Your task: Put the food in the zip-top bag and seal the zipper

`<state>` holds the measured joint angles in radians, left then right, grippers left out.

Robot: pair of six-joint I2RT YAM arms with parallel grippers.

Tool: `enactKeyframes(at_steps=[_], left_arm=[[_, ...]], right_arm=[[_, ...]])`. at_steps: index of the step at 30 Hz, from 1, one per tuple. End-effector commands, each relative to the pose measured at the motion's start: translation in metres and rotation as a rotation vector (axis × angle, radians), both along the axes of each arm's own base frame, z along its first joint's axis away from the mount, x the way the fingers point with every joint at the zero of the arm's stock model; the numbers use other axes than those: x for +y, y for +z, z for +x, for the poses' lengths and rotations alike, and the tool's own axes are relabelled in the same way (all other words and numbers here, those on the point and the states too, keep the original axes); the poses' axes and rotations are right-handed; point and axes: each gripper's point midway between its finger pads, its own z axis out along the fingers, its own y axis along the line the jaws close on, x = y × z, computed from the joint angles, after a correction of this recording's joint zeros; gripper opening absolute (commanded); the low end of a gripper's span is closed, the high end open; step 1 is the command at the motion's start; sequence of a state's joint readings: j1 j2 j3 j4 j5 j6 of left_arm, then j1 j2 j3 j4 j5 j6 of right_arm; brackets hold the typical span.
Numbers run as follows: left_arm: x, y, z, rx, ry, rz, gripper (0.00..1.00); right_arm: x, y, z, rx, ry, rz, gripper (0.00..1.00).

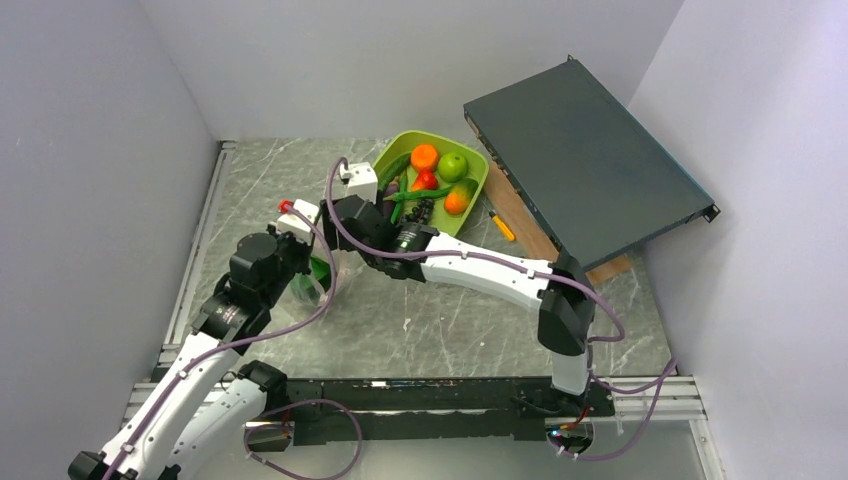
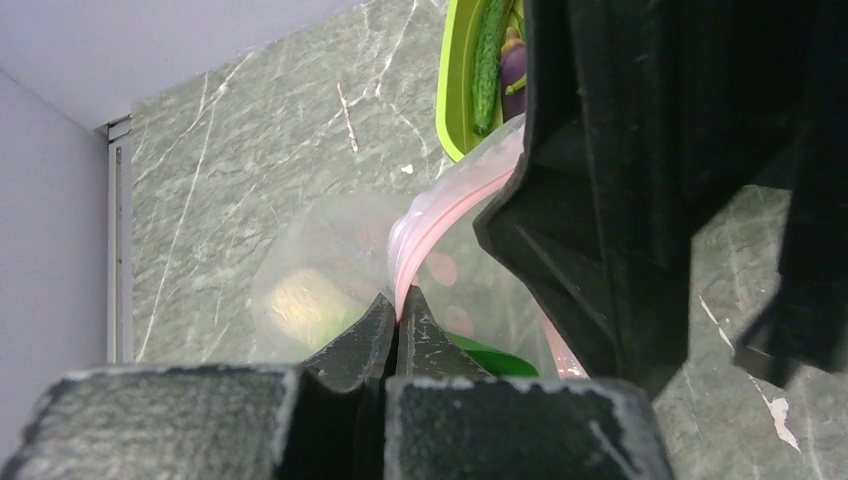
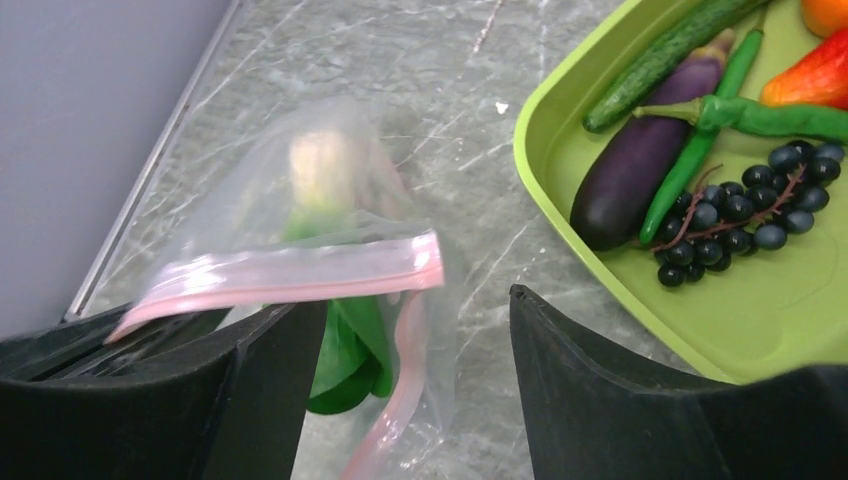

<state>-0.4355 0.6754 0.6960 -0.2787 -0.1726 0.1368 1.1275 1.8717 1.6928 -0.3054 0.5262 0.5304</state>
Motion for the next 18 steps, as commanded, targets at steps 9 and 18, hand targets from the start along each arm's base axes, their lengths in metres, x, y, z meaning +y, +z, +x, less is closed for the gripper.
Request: enactKeyframes(at_steps=[9, 18], left_arm=[[-0.006, 0.030, 0.002, -0.081, -0.018, -0.062, 0.00], [-0.003, 0.034, 0.000, -0.100, -0.008, -0.062, 0.00]], right_arm=[[0.014, -0.005, 0.011, 0.049, -0.088, 0.078, 0.31], [0.019, 0.082, -0.041, 0.247, 0.609, 0.625, 0.00]])
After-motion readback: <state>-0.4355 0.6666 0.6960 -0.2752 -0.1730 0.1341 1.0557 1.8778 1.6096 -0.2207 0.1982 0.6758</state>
